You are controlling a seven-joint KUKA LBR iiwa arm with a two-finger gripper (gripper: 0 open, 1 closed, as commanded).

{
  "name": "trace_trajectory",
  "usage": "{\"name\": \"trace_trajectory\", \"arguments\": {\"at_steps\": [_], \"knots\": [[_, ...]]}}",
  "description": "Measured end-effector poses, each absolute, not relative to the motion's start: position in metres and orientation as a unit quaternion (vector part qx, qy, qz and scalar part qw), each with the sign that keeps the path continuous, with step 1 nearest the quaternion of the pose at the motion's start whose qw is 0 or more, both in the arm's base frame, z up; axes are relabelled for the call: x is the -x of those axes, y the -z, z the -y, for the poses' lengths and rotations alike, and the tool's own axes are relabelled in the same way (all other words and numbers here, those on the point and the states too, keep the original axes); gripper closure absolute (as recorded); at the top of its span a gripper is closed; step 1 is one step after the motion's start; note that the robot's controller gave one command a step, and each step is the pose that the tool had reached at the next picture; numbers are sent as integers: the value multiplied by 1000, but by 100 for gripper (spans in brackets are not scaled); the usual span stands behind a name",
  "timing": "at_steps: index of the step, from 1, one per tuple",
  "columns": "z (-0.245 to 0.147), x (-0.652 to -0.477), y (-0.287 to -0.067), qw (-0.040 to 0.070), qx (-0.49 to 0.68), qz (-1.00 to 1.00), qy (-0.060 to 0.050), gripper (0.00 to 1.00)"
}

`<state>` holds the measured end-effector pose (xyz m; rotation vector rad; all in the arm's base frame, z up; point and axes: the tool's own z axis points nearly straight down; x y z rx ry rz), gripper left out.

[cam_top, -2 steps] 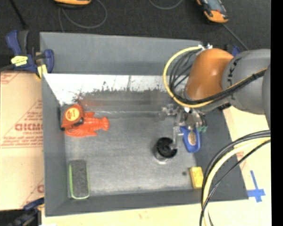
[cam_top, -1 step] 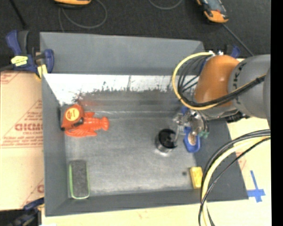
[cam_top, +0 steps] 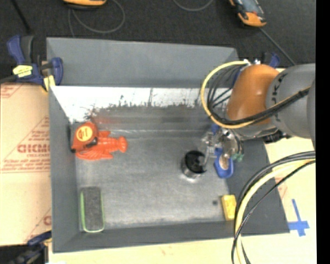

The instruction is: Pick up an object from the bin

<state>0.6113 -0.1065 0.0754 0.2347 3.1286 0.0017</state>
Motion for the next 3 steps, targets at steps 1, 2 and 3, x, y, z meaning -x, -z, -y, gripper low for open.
{"name": "trace_trajectory", "arguments": {"at_steps": [1,2,3], "knots": [[130,-590,-76,9,-83,-996,-1,100],[126,-585,-78,7,-75,-997,4,100],[95,-581,-86,4,-81,-997,1,100]]}}
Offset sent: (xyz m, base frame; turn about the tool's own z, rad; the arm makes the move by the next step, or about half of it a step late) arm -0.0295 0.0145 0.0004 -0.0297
